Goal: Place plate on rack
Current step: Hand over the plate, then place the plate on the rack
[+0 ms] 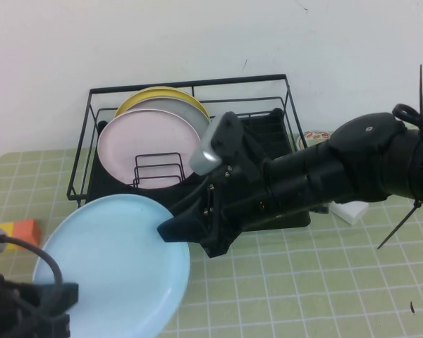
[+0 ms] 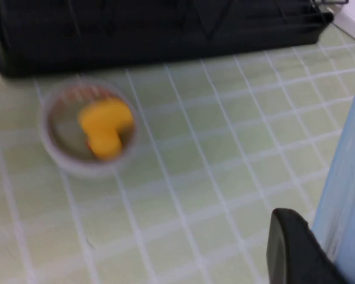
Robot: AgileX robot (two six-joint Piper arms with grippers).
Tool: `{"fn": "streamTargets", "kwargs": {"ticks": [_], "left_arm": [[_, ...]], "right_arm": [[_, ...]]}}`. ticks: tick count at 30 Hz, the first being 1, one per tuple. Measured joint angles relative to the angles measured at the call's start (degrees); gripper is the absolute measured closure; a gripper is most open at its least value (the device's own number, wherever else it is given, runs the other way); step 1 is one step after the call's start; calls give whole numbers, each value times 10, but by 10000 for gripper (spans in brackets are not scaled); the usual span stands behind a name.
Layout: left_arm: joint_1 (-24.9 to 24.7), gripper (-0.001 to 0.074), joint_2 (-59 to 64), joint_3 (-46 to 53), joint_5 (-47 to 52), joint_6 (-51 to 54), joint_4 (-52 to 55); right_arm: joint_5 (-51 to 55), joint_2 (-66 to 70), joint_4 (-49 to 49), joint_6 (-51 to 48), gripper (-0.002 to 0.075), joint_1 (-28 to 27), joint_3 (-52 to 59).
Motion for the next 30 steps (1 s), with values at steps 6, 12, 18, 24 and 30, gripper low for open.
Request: {"fn": "streamTargets", "kwargs": {"ticks": [6,12,18,24,30], "left_arm": [[0,628,0,0,-87,149,-24],[0,628,8,-13,-190,424,-149],[0,629,66,-86,-182,744,-289],[0,629,202,-168,-151,1044,-422],[0,629,352,-242,-117,1273,-528]], "right_arm": [[36,-30,-38,1,325,-9,-31],[87,-110,-94,42,324,-51,-46],[159,-164,-218,93,589,-85,-46],[228,-188,-314,127,712,-86,-46],[253,-194,-380,172,721,-86,-46]]}}
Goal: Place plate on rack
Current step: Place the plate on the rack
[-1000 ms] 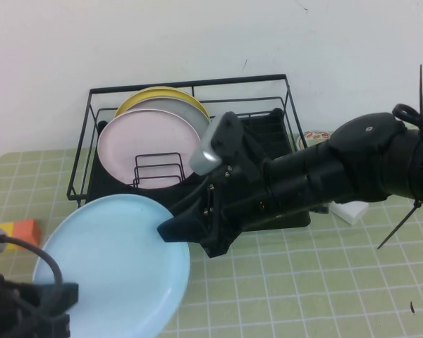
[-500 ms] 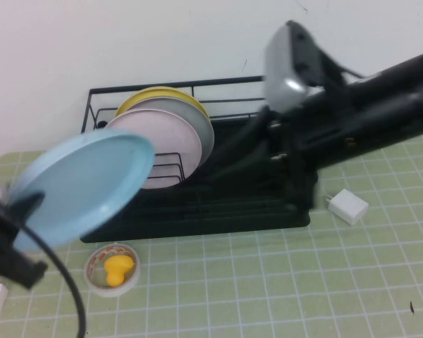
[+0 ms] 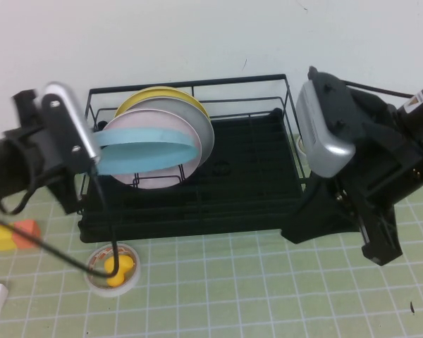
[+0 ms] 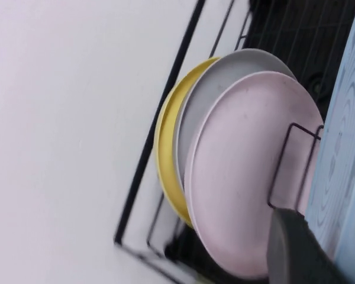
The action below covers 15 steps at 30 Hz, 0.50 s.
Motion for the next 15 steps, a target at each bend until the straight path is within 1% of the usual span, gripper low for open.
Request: {"fn": "streamTargets", "kwargs": {"ticks": [5,10,15], "left_arm": [[0,629,83,-68,26,45,-15],[0,629,159,-123,30,50,-15],[0,629,207,-160,45,50,-15]], "right_arm": [[1,0,-44,26,721,0,0],[-9,0,-56,33,722,-1,0],[-15,0,-62,33,722,-1,0]]}}
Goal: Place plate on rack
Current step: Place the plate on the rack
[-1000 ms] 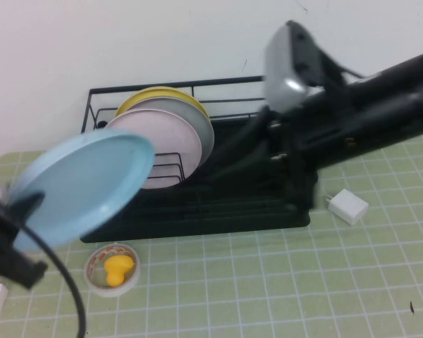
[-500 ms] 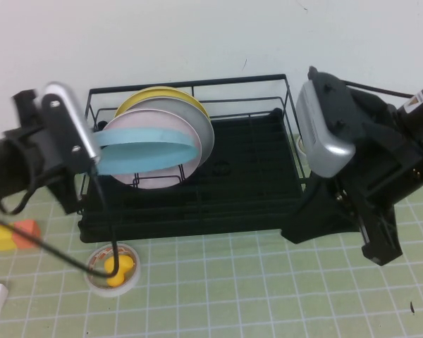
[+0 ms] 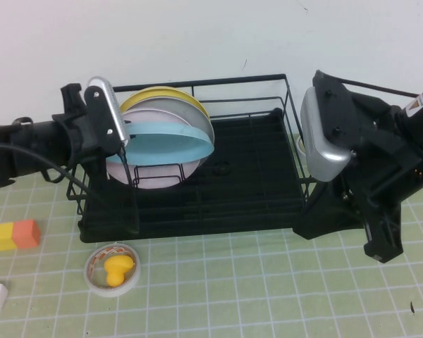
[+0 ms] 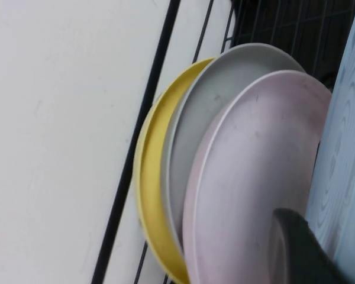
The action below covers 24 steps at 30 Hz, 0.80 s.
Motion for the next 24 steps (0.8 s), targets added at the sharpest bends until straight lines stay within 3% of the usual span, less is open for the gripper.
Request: {"fn": "streamTargets", "kwargs": {"ticks": [7,13,16,19,24], "left_arm": [[0,605,35,-30,9,-91,0],[0,400,37,-32,11,-111,-1],[0,370,37,-32,11,-114,-1],[0,391,24,-32,11,-127,-1],[0,549,-52,-32,-18,-231,0]], "right_arm": [[-7,0,-12,0,724,0,0],[-8,0,-15,0,724,0,0],[-8,0,-19,21,724,0,0],[-7,-2,-68,70,724,0,0],[28,-25,-267,222,725,0,0]]}}
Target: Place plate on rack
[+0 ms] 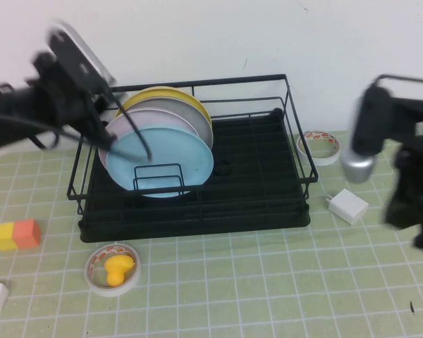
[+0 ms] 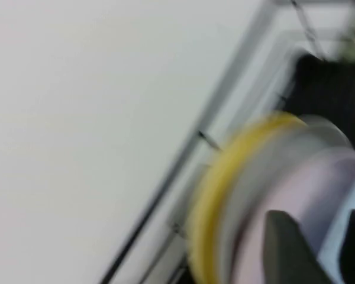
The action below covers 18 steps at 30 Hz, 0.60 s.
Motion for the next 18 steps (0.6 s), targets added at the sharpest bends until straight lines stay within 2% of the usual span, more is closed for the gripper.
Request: {"fn": "streamTargets", "kwargs": {"ticks": [3,6,11,14,18], "left_arm": [[0,664,-54,0,-82,-129,-2],[0,715,-103,0,-225,-246,-8],[0,731,-182,4,-484,-323,-29],[0,734,-239,37,-562,-337,-35],[0,735,-322,100,-575,-376,-41]], "right_arm": [[7,-20,-104,78,725,0,0],[9,-50,-142,121,725,0,0],[12,-127,-143,165,725,0,10],[-9,-191,-143,182,725,0,52],[-60,-274,-143,204,725,0,141]]}}
